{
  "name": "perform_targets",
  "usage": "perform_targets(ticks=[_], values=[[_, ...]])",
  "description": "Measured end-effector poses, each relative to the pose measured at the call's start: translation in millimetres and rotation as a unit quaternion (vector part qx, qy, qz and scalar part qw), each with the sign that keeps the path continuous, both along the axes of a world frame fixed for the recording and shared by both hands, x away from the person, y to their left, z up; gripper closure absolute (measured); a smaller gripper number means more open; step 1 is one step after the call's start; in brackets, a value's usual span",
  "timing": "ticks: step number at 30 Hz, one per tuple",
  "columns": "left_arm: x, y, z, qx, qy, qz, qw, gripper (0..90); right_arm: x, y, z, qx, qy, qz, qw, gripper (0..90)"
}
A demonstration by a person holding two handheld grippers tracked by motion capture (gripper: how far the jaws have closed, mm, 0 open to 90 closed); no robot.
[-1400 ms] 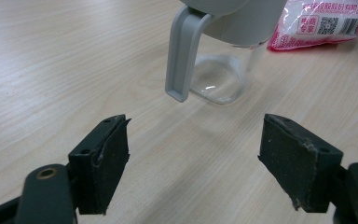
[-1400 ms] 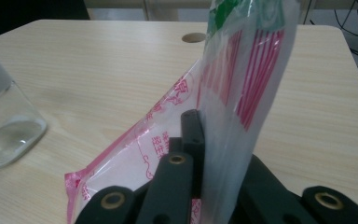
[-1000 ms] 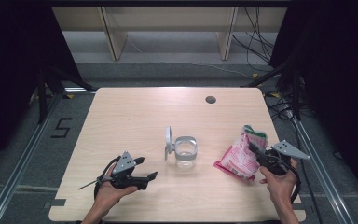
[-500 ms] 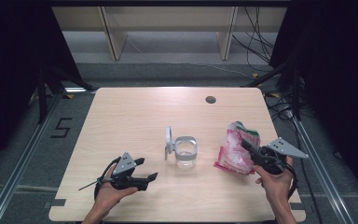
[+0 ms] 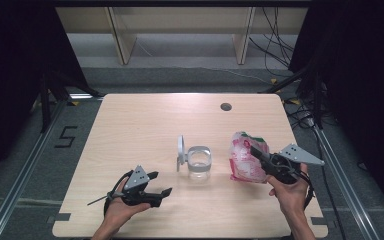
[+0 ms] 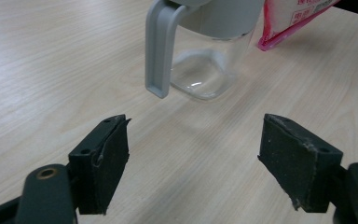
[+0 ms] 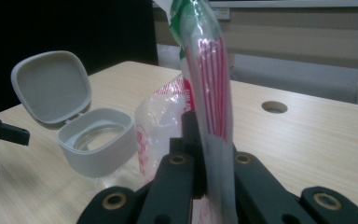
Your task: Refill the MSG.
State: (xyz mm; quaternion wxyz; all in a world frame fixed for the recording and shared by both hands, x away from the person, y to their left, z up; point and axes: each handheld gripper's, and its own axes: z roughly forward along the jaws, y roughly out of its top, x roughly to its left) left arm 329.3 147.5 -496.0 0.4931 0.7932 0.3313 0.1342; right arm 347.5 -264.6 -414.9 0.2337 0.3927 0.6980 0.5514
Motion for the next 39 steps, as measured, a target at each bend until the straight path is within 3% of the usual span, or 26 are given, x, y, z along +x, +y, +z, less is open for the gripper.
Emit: perform_targets(ticks=[1,2,4,7,9,10,12,14,15,18,19,20,22,26,31,35,36,37,39], values=[[-1.4,-2.2,-0.3,-0.001,0.001,0.0,1.0,23.2,2.7,-0.6,1.9,-0.008,-0.02,0.008,0.9997,90.0],[-2.1,-3.2,-0.4,0.005,-0.001,-0.005,1.0,23.3,0.9,2.1,4.1,0.002,-0.008,0.006,0.9999,90.0],[-5.2,-8.6,-1.4,0.008,0.001,-0.011,0.9999,23.5,1.7,1.9,8.4,-0.006,-0.018,0.005,0.9998,90.0],[-10.6,-20.7,-3.1,0.007,0.002,-0.029,0.9995,24.1,-1.0,4.3,16.5,0.008,-0.021,0.009,0.9997,90.0],[-13.6,-26.7,-2.3,0.002,-0.001,-0.037,0.9993,24.6,-2.9,5.8,22.2,0.01,-0.028,0.011,0.9995,90.0],[-14.6,-30.0,-1.6,0.004,-0.004,-0.04,0.9992,24.8,-1.9,5.1,25.0,0.0,-0.045,0.016,0.9989,90.0],[-16.6,-38.4,-0.5,-0.004,-0.008,-0.042,0.9991,25.7,-5.2,8.7,30.2,0.013,-0.033,0.019,0.9992,90.0],[-17.2,-47.0,-0.5,-0.003,-0.012,-0.052,0.9986,26.1,-4.6,10.1,34.6,0.009,-0.048,0.023,0.9985,90.0],[-17.3,-51.8,-0.9,-0.004,-0.012,-0.057,0.9983,26.2,-6.5,12.2,36.7,0.02,-0.037,0.023,0.9989,90.0],[-18.8,-66.2,-2.7,-0.014,-0.009,-0.064,0.9978,26.8,-7.6,16.2,41.6,0.026,-0.041,0.032,0.9983,90.0],[-19.2,-69.7,-2.4,-0.007,-0.01,-0.069,0.9975,27.0,-6.4,16.6,43.2,0.016,-0.054,0.038,0.9977,90.0],[-19.6,-74.0,-2.9,-0.015,-0.012,-0.071,0.9973,27.2,-8.3,18.8,44.5,0.02,-0.047,0.041,0.9978,90.0],[-17.8,-83.9,-2.7,0.004,-0.019,-0.083,0.9963,27.3,-10.4,22.6,47.1,0.018,-0.048,0.044,0.9977,90.0],[-15.9,-102.0,-3.0,0.002,-0.018,-0.093,0.9955,27.6,-13.6,28.7,50.0,0.02,-0.049,0.054,0.9972,90.0],[-14.1,-116.6,-1.5,-0.009,-0.025,-0.089,0.9957,28.0,-15.7,37.4,51.5,0.019,-0.053,0.073,0.9958,90.0],[-9.4,-120.9,-0.2,0.001,-0.033,-0.083,0.996,28.5,-18.5,43.7,52.6,0.02,-0.049,0.085,0.995,90.0],[-9.2,-123.1,-0.7,-0.013,-0.031,-0.081,0.9961,28.9,-19.0,45.3,52.9,0.019,-0.052,0.084,0.9949,90.0],[-7.4,-123.5,0.0,-0.005,-0.032,-0.083,0.996,29.3,-19.3,46.1,53.1,0.019,-0.053,0.088,0.9946,90.0],[-5.8,-127.8,0.1,-0.019,-0.032,-0.079,0.9962,30.1,-21.4,50.0,54.3,0.017,-0.053,0.093,0.9941,90.0]])
